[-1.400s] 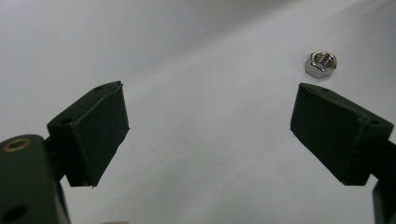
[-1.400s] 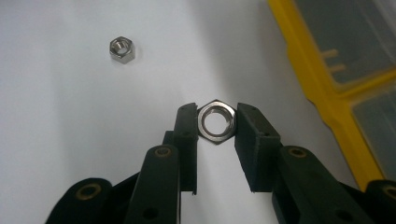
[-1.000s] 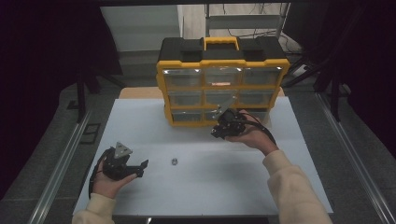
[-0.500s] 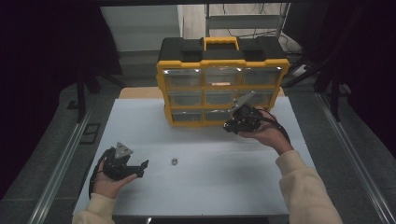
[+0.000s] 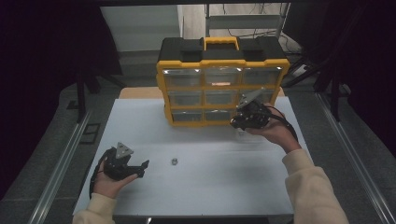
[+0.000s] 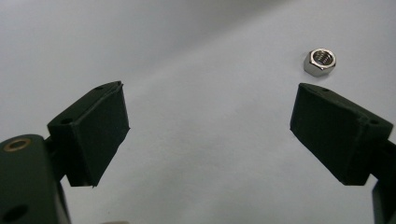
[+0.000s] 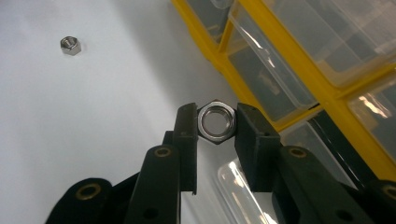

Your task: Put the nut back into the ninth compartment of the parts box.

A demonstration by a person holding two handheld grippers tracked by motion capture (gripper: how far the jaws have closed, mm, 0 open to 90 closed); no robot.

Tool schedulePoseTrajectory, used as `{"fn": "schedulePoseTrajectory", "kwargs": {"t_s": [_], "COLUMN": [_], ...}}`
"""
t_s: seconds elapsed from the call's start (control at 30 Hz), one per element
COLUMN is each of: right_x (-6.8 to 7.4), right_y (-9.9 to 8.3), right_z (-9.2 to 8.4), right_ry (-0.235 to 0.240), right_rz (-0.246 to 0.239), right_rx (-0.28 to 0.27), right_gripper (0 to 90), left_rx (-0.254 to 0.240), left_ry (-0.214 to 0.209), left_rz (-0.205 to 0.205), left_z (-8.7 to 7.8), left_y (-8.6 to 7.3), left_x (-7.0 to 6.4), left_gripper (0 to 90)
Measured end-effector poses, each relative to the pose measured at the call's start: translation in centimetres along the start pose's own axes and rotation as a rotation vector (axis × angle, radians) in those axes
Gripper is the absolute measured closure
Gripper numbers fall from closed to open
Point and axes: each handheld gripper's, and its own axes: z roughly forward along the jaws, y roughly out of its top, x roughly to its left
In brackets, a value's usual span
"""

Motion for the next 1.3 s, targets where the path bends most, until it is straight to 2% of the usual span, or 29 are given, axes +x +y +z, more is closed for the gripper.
{"fn": "schedulePoseTrajectory", "kwargs": {"t_s": [0.63, 1.3], "right_x": [-2.5, -4.0], "right_y": [-1.8, -3.3], "right_z": [-0.5, -0.3], "right_ry": [-0.047, -0.096], "right_rz": [0.056, 0.121], "right_rx": [0.024, 0.061], "right_gripper": [70.4, 70.3], "left_rx": [0.002, -0.003], "left_ry": [-0.003, -0.008], "left_rz": [0.005, 0.007], "left_z": [0.0, 0.0], "left_y": [0.0, 0.0], "left_x": [0.0, 0.0], "left_gripper": [12.0, 12.0]}}
